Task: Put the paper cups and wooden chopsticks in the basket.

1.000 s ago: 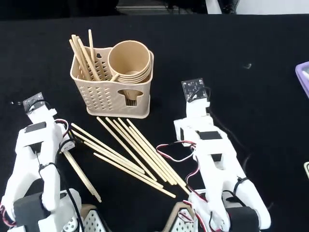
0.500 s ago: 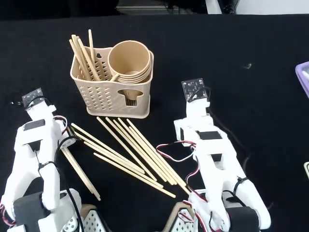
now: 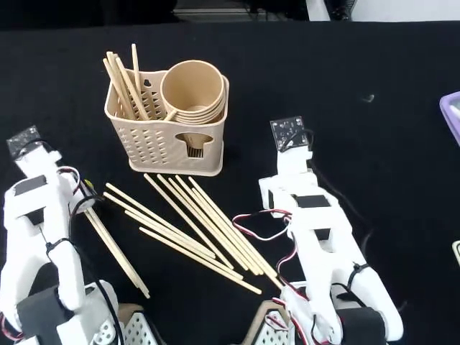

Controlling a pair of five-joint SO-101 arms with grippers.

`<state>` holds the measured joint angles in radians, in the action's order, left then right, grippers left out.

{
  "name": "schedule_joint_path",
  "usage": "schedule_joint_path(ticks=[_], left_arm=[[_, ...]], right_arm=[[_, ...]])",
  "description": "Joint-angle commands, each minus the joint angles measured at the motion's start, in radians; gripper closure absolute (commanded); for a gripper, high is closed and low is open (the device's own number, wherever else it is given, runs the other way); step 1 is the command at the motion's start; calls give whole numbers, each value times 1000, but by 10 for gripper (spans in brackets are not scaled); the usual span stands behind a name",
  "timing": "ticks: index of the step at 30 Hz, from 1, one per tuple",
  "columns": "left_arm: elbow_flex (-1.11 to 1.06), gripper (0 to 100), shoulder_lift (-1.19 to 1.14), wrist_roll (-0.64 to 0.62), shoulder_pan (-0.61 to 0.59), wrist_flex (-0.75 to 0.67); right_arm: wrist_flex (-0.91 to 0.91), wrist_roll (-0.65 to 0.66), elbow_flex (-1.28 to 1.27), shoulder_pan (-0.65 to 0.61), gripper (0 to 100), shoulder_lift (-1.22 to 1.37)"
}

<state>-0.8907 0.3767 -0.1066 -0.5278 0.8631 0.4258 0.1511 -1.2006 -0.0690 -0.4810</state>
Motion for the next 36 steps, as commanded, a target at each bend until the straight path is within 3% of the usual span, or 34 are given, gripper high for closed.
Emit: schedule_joint_path(ticks=[1, 8, 12, 17, 23, 36], left_arm=[[64, 798, 6, 9, 35, 0], [5, 798, 5, 11, -5, -161], [-59, 806, 5, 95, -35, -213], [-90, 937, -3, 106, -25, -207], [-44, 806, -129, 104, -7, -201], [398, 827, -311, 104, -18, 244]], right_arm=[[-38, 9, 4, -15, 982, 2], [-55, 9, -10, -15, 982, 2], [-55, 9, -10, -15, 982, 2], [-55, 9, -7, -15, 983, 2], [-55, 9, -8, -15, 983, 2], [-55, 9, -10, -15, 983, 2]])
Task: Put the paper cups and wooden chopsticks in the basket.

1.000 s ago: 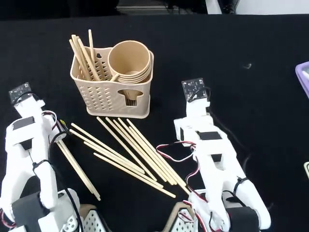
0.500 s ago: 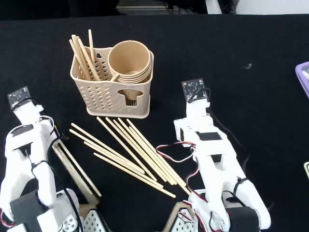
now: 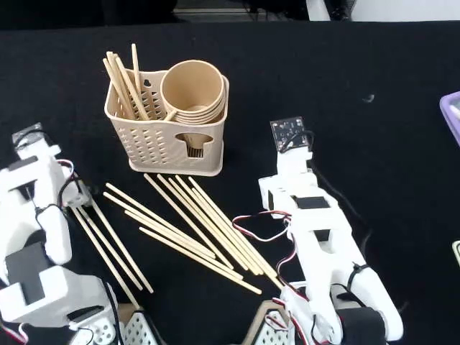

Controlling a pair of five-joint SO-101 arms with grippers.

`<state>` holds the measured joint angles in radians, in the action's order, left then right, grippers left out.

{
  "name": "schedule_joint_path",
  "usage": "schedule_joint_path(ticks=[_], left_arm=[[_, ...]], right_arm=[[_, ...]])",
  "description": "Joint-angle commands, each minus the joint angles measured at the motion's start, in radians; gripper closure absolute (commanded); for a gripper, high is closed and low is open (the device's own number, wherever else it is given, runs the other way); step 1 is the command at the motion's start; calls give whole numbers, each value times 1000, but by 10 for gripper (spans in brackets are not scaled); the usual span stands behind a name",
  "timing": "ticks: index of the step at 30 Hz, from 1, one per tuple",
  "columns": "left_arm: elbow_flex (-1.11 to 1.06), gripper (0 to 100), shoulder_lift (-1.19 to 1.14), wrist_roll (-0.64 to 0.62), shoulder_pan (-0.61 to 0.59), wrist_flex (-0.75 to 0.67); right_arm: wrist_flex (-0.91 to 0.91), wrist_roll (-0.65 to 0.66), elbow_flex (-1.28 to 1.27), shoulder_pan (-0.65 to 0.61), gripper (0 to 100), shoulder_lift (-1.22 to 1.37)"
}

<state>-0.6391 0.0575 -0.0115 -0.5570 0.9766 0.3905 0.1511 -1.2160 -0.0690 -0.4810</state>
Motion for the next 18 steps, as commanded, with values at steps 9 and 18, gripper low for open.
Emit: schedule_joint_path(ticks=[9, 18], left_arm=[[170, 750, 28, 11, 21, 201], [-65, 748, 28, 11, 67, -72]], right_arm=[[-20, 9, 8, -15, 983, 2], [-20, 9, 7, -15, 983, 2]])
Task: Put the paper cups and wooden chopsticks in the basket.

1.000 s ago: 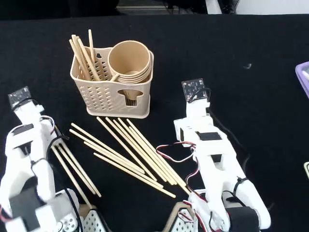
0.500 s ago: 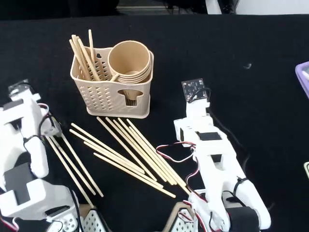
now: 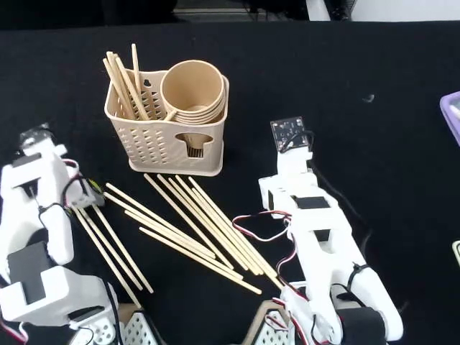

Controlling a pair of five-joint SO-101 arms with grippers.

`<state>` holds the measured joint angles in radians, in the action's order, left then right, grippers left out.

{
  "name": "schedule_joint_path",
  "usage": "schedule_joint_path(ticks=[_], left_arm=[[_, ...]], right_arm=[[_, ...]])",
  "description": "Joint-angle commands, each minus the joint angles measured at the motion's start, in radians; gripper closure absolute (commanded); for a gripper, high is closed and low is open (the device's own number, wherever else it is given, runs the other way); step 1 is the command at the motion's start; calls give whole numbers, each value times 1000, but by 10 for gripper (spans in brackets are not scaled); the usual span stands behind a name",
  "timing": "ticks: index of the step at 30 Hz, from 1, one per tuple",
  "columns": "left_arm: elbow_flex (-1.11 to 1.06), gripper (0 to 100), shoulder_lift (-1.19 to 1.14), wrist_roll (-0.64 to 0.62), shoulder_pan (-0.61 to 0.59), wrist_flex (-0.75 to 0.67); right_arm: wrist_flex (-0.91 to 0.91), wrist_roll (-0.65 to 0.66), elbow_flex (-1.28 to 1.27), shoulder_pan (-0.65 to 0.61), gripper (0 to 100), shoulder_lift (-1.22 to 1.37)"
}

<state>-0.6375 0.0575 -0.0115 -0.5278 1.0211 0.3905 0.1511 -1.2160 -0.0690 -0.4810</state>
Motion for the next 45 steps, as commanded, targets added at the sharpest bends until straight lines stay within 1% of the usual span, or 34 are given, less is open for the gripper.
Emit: schedule_joint_path(ticks=[1, 6, 7, 11, 13, 23, 25, 26, 30, 34, 39, 42, 45], left_arm=[[-85, 748, 28, 11, 41, -133], [-91, 749, 28, 9, 24, -135], [-91, 762, 28, 9, 18, -135], [-101, 874, 28, 0, 13, -135], [-107, 913, 28, 3, 18, -135], [-113, 922, 32, -2, 19, -135], [-97, 955, 38, -2, 22, -135], [-81, 976, 38, -2, 30, -126], [21, 970, 29, -5, 58, -25], [130, 970, 37, -49, 53, 46], [308, 970, 37, -69, 59, 180], [395, 970, 37, -100, 59, 226], [447, 970, 37, -143, 59, 235]], right_arm=[[-20, 9, 7, -15, 983, 2], [-20, 9, 5, -15, 983, 2], [-20, 9, 5, -15, 983, 2], [-20, 9, 7, -15, 983, 2], [-20, 9, 7, -15, 983, 2], [-20, 9, 7, -15, 983, 2], [-20, 9, 7, -15, 983, 2], [-20, 9, 7, -15, 983, 2], [-20, 9, 7, -15, 983, 2], [-20, 9, 7, -15, 983, 2], [-20, 9, 7, -15, 983, 2], [-20, 9, 7, -15, 983, 2], [-20, 9, 7, -15, 983, 2]])
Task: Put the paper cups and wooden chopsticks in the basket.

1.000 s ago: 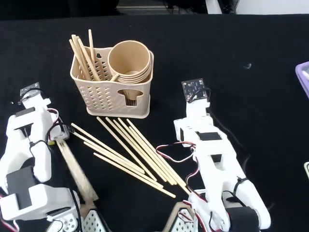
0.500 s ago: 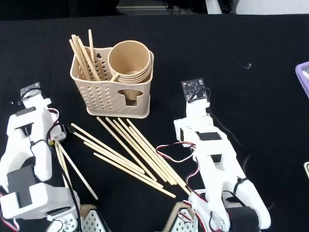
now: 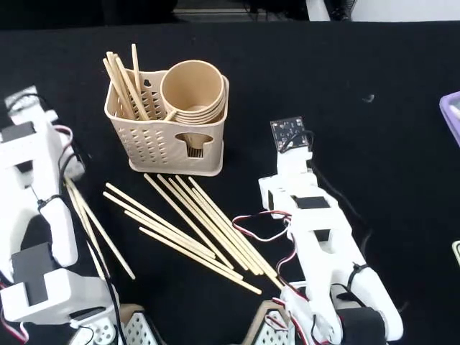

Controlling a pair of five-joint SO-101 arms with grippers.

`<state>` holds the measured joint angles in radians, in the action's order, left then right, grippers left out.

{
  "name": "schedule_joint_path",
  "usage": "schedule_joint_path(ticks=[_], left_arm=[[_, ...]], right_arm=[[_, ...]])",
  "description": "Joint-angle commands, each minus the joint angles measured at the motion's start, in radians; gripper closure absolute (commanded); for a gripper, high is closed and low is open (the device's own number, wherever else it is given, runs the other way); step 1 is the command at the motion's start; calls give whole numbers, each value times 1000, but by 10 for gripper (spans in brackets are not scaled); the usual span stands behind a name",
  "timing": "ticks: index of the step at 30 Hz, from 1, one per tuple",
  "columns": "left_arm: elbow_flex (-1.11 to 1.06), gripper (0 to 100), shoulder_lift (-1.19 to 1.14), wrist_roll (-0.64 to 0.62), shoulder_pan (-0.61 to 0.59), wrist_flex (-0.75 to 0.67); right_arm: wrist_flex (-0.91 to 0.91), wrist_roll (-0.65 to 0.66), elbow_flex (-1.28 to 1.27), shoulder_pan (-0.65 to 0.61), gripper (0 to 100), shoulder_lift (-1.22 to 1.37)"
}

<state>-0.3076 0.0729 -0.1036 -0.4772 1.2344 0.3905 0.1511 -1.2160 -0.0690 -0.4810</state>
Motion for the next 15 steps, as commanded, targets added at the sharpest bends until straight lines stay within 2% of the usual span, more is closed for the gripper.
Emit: schedule_joint_path(ticks=[1, 7, 15], left_arm=[[131, 970, 21, -63, 8, 23], [162, 970, 23, -132, 10, 25], [160, 970, 23, -117, -22, -51]], right_arm=[[-20, 9, 7, -15, 983, 2], [-20, 9, 8, -15, 983, 2], [-20, 9, 7, -15, 983, 2]])
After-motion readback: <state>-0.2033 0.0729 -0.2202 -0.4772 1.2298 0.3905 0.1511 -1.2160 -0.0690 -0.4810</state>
